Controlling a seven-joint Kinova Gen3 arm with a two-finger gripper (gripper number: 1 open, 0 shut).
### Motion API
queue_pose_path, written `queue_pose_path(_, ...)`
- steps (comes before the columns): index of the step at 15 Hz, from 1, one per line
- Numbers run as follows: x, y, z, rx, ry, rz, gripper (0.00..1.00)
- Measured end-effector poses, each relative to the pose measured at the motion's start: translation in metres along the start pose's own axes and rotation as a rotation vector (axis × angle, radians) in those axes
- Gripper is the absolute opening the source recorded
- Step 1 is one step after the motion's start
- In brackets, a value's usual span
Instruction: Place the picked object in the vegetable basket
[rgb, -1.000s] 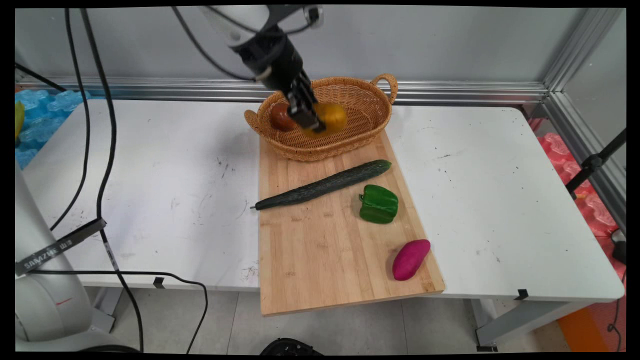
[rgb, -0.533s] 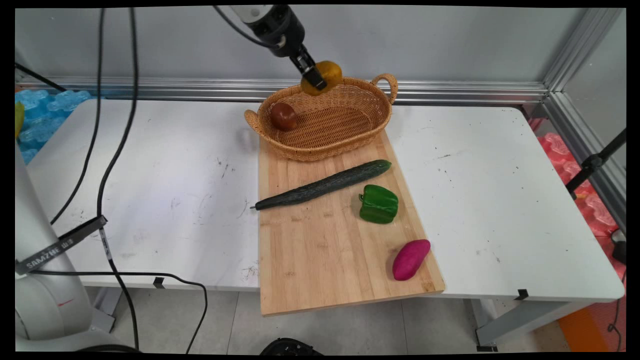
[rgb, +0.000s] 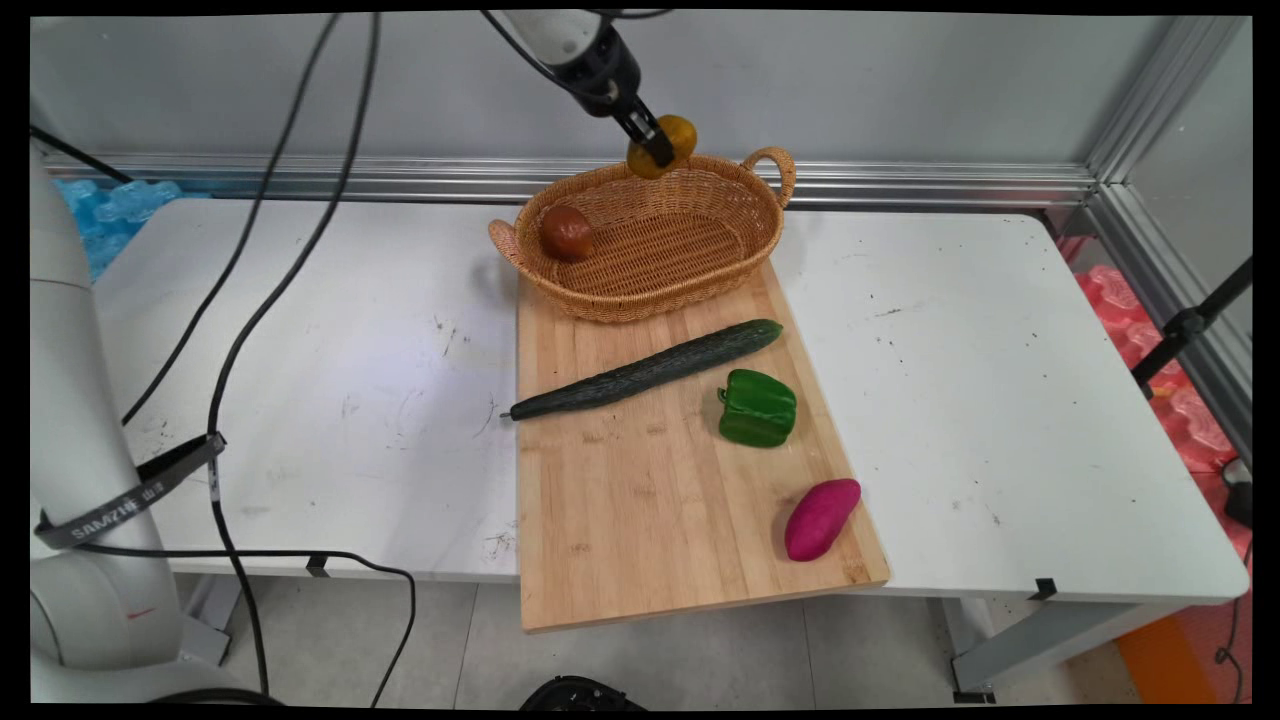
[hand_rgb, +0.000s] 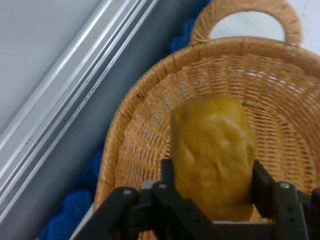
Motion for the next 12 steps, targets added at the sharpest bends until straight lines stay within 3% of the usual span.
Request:
queue_pose_path(4, 0.007, -0.006, 0.045, -0.002, -0.019, 0.003, 0.0)
queue_pose_path(12, 0.012, -0.011, 0.102, -0.03, -0.068, 0.032, 0.0)
